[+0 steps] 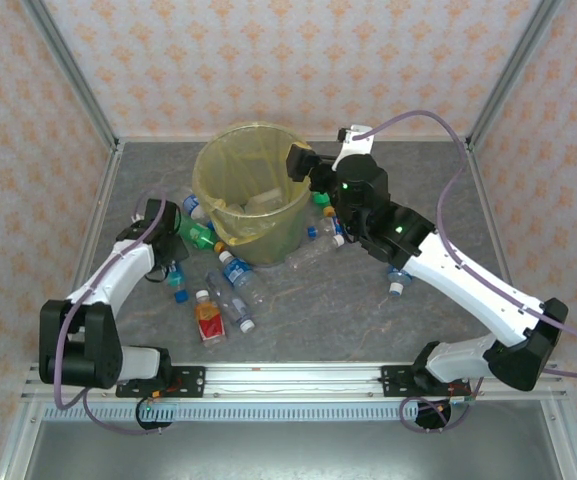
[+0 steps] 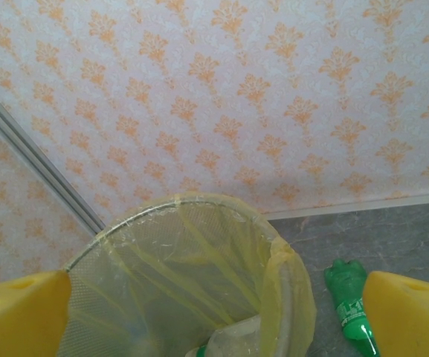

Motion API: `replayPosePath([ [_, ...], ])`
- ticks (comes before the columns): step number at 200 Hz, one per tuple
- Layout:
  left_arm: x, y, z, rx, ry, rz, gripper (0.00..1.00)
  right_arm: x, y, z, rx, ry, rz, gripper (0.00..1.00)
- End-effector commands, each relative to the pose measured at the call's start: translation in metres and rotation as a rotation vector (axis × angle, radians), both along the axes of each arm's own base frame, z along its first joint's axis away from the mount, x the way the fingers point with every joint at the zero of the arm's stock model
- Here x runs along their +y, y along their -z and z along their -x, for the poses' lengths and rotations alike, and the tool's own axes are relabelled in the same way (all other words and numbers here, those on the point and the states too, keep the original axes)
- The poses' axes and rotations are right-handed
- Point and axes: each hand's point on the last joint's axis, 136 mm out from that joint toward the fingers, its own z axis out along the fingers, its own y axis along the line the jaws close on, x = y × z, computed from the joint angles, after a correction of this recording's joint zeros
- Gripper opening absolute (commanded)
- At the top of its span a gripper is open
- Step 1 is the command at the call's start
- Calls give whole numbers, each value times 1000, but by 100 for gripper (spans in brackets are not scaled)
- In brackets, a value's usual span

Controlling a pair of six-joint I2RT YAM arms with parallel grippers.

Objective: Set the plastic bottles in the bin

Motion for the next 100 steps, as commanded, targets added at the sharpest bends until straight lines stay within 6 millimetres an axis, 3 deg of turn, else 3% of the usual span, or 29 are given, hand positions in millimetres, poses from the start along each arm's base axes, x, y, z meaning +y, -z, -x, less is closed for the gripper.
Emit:
replayPosePath([
  [1, 17, -59, -11, -119, -49, -78, 55, 1, -13, -2, -14, -4, -30, 100],
  [62, 10, -195, -42, -453, -37, -68, 56, 12, -9, -5, -2, -34, -41, 100],
  [100, -15, -274, -48, -669, 13, -59, 56, 13, -6, -4, 9, -42, -47, 100],
])
